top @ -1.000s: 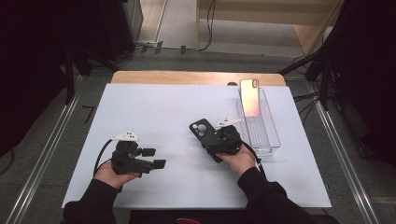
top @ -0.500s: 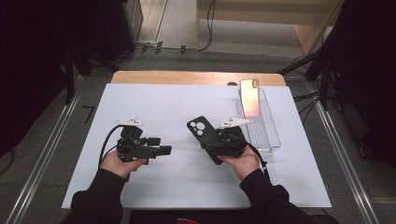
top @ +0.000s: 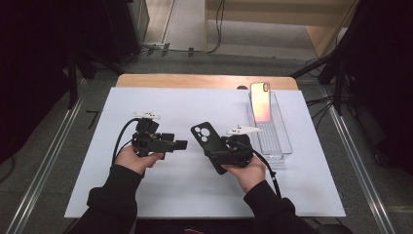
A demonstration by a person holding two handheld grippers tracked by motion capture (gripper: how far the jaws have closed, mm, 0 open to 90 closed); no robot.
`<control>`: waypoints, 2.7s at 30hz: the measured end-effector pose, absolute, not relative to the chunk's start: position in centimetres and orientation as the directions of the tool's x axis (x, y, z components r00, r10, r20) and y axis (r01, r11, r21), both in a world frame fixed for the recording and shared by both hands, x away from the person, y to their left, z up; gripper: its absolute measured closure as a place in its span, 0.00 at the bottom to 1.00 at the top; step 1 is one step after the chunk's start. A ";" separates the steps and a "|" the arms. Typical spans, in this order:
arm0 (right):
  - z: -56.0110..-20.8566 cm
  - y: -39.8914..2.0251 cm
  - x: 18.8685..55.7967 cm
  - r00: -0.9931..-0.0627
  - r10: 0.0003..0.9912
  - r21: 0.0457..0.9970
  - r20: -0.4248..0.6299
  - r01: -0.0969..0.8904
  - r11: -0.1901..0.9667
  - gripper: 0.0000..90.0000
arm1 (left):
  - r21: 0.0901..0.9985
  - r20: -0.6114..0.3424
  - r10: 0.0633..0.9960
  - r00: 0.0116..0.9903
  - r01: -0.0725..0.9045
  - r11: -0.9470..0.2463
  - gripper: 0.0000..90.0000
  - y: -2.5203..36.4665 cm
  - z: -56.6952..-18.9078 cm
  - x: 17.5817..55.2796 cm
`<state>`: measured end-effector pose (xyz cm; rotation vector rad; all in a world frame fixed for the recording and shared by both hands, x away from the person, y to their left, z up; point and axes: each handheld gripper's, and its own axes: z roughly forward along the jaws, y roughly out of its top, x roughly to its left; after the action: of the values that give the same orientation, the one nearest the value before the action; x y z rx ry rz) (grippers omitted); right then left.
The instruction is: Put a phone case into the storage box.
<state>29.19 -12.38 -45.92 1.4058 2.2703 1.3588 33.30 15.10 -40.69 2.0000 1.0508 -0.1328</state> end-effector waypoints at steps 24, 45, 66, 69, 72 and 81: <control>-46.5 -9.1 28.6 -0.520 0.750 0.773 0.408 0.634 0.019 0.15 | 0.630 -0.443 0.720 0.534 0.757 -0.174 0.35 12.7 -41.0 35.9; -47.0 -8.7 28.7 -0.566 0.729 0.810 0.385 0.586 0.027 0.13 | 0.573 -0.628 0.604 0.491 0.817 -0.068 0.91 11.7 -40.9 36.1; -46.2 -10.4 29.3 -0.664 0.671 0.790 0.330 0.583 0.189 0.00 | 0.732 -0.483 0.628 0.611 0.675 -0.093 0.92 11.9 -38.7 34.5; -46.0 -10.5 29.3 -0.673 0.661 0.795 0.333 0.576 0.187 0.00 | 0.767 -0.436 0.640 0.633 0.633 -0.103 0.92 11.8 -38.7 34.2; -45.8 -10.6 29.2 -0.678 0.662 0.803 0.318 0.564 0.191 0.00 | 0.799 -0.395 0.646 0.654 0.591 -0.109 0.92 11.8 -38.7 33.8; -44.8 -10.9 29.4 -0.693 0.650 0.822 0.312 0.540 0.181 0.00 | 0.844 -0.326 0.624 0.710 0.516 -0.146 0.92 11.2 -39.0 32.9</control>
<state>29.35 -10.88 -44.83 1.1780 2.3290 1.5460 32.89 11.23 -39.01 1.8002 0.8993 0.1209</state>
